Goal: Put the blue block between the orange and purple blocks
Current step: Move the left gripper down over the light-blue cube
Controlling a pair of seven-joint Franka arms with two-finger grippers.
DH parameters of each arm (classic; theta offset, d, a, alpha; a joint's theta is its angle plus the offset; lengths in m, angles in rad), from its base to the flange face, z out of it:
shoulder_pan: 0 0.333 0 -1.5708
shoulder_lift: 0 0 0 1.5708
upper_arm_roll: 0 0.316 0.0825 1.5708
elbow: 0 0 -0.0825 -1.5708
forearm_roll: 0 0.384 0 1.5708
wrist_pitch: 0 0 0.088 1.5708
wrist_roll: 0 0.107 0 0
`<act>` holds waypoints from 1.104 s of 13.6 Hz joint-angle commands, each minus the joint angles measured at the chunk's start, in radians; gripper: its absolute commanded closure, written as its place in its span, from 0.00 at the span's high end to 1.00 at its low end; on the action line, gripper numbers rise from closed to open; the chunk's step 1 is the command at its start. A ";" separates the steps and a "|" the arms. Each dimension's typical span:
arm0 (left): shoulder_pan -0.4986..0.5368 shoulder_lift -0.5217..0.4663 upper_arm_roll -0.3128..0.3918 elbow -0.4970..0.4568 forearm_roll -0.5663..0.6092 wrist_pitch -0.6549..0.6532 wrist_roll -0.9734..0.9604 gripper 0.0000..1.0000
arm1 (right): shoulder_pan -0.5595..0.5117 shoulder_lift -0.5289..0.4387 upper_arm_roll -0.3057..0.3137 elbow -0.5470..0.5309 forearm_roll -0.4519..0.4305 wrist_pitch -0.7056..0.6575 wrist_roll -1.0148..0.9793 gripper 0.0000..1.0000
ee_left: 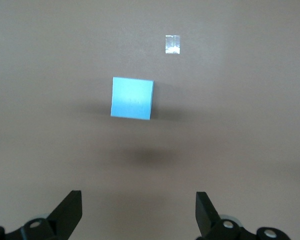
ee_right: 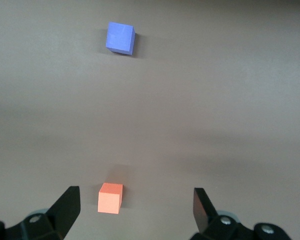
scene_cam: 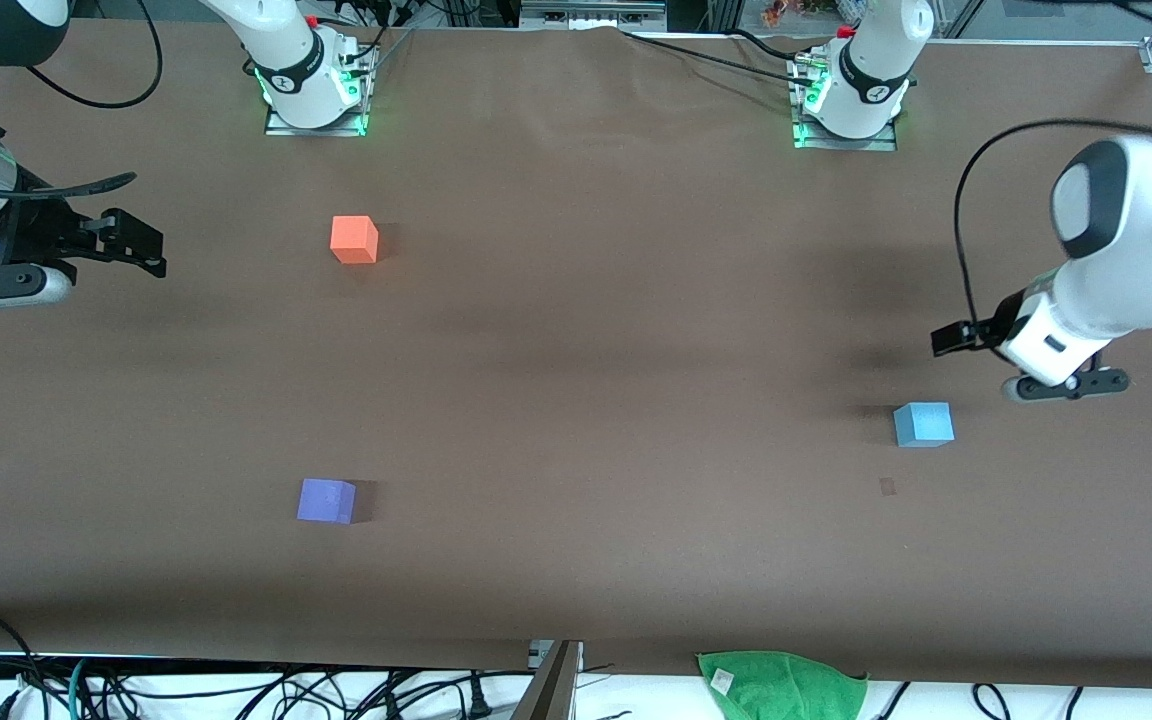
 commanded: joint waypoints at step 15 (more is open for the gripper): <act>0.051 0.407 -0.006 0.193 -0.052 0.257 0.068 0.88 | -0.003 -0.007 0.000 0.002 -0.009 -0.001 -0.013 1.00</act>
